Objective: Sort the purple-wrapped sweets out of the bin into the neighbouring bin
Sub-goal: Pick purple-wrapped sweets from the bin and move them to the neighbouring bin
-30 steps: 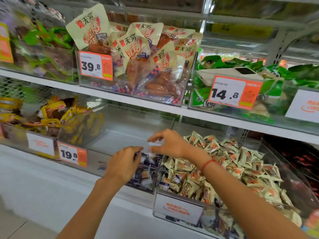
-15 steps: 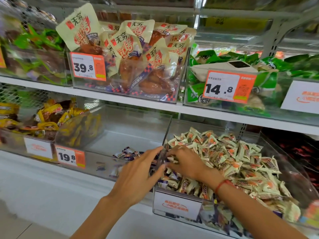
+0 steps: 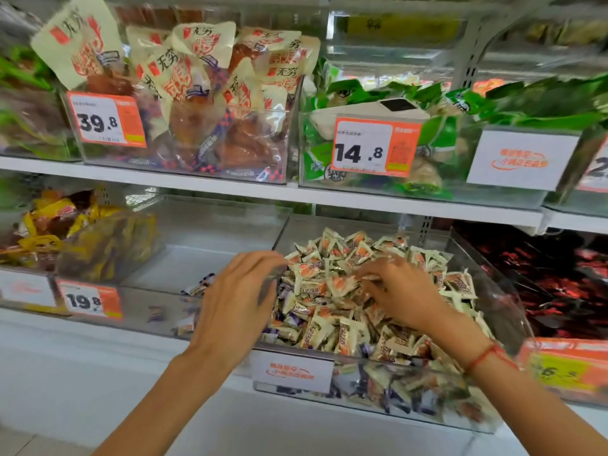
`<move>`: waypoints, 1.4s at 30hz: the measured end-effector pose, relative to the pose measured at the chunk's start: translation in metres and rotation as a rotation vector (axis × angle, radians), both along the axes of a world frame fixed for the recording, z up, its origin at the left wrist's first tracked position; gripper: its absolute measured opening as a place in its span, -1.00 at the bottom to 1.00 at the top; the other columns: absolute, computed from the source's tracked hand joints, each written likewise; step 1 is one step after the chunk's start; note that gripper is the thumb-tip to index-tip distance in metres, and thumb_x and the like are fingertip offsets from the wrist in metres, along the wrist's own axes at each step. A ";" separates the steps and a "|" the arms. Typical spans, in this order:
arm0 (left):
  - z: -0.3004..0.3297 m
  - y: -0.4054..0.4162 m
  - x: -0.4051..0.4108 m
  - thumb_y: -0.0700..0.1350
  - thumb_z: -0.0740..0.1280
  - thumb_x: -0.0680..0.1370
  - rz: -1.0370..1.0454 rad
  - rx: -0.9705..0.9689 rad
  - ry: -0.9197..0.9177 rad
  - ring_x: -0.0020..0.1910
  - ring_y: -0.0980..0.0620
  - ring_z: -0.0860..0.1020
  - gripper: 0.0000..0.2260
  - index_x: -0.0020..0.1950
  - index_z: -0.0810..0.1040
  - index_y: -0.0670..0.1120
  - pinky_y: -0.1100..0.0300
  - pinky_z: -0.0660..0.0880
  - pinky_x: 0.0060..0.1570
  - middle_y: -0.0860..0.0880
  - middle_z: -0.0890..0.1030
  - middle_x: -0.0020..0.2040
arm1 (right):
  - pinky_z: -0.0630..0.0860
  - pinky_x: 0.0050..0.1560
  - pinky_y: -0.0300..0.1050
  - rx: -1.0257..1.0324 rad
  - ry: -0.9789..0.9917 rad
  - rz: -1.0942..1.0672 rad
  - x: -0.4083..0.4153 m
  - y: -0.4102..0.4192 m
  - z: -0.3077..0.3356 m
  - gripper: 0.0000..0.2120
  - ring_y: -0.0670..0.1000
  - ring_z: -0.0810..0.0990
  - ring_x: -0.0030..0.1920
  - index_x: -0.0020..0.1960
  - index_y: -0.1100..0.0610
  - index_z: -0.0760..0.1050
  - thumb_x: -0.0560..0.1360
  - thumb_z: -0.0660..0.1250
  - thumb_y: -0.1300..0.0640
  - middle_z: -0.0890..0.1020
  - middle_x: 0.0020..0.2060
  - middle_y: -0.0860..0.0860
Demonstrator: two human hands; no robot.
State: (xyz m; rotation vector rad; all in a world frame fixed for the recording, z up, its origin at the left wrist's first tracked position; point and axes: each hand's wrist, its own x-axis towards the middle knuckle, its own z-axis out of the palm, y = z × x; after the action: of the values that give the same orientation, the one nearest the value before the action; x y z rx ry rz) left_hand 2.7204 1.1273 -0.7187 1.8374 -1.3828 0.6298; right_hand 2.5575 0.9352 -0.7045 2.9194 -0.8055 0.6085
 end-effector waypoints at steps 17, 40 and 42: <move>0.013 -0.060 -0.026 -0.21 0.34 0.54 0.360 0.879 -0.133 0.15 -0.13 0.53 -0.89 0.05 0.52 -0.16 0.09 0.43 -0.04 -0.14 0.55 0.13 | 0.28 0.36 0.06 0.212 0.075 0.049 -0.005 -0.011 -0.008 -0.63 0.08 0.25 0.41 0.40 -0.11 0.34 0.60 0.20 -0.01 0.38 0.38 -0.02; -0.021 0.034 0.027 0.00 0.40 0.48 0.135 -0.018 0.470 -0.23 0.25 0.59 -0.77 0.13 0.56 0.21 0.39 0.49 -0.30 0.23 0.65 -0.05 | 0.33 0.34 -0.01 0.250 0.274 0.362 0.082 0.024 -0.016 -0.75 -0.03 0.39 0.31 0.14 -0.07 0.59 0.50 0.35 -0.10 0.50 0.27 -0.07; -0.022 0.037 0.033 -0.01 0.42 0.47 0.166 0.062 0.412 -0.25 0.21 0.60 -0.74 0.13 0.57 0.20 0.25 0.54 -0.33 0.20 0.66 -0.08 | 0.29 0.38 -0.03 0.271 0.280 0.383 0.068 0.018 -0.011 -0.78 -0.14 0.37 0.31 0.06 -0.13 0.61 0.46 0.36 -0.16 0.46 0.30 -0.15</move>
State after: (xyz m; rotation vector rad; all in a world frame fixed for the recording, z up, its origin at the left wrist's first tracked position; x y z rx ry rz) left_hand 2.7529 1.1640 -0.7409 2.0077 -0.9947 0.2672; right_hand 2.6255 0.9536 -0.7158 3.3299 -0.3195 0.0979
